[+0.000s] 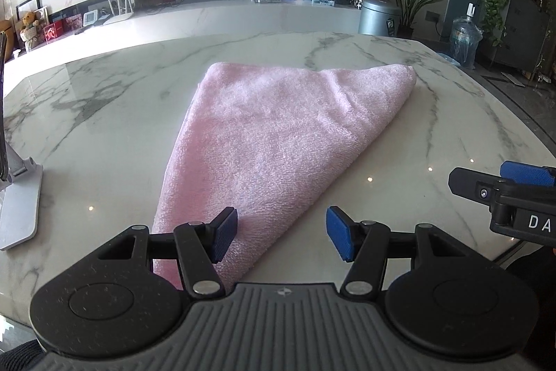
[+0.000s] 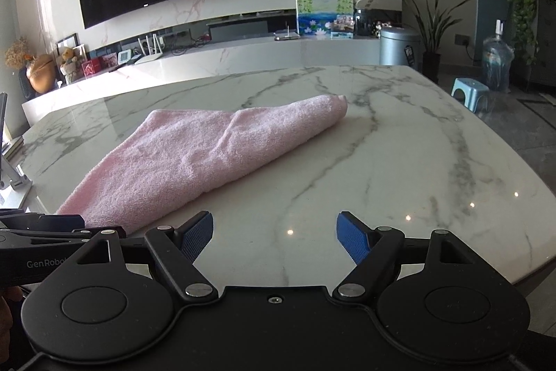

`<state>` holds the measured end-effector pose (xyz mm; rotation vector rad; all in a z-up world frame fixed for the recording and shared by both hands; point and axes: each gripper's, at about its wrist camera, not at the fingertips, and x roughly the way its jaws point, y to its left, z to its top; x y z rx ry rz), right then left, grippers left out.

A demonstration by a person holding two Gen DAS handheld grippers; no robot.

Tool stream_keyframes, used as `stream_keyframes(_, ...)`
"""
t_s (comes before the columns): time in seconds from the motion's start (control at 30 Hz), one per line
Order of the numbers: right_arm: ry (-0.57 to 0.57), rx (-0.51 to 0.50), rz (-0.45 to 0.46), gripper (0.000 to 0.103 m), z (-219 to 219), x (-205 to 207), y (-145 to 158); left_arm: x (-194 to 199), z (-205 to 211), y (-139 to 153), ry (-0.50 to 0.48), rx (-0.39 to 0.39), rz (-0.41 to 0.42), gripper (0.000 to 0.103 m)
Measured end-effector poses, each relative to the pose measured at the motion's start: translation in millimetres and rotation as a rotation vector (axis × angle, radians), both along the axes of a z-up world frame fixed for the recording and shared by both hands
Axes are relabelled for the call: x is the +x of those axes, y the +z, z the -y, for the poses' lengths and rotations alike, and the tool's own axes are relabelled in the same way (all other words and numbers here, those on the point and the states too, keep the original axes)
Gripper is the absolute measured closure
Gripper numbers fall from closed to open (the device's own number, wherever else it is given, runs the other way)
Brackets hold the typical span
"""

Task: Fold towel

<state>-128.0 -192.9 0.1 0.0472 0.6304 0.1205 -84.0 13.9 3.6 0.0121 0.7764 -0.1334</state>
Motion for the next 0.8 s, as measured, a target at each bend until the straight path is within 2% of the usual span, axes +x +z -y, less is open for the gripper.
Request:
stream_keyframes(0.43, 0.018, -0.016, -0.090, 0.026, -7.2, 8.4, -12.6, -5.2, 12.4, -7.1, -0.012, 0.083, -0.006, 0.047)
stream_keyframes(0.8, 0.032, -0.018, -0.109, 0.026, -11.1, 7.0, -15.8, -1.3, 11.1, -9.3, -0.007, 0.080, -0.018, 0.046)
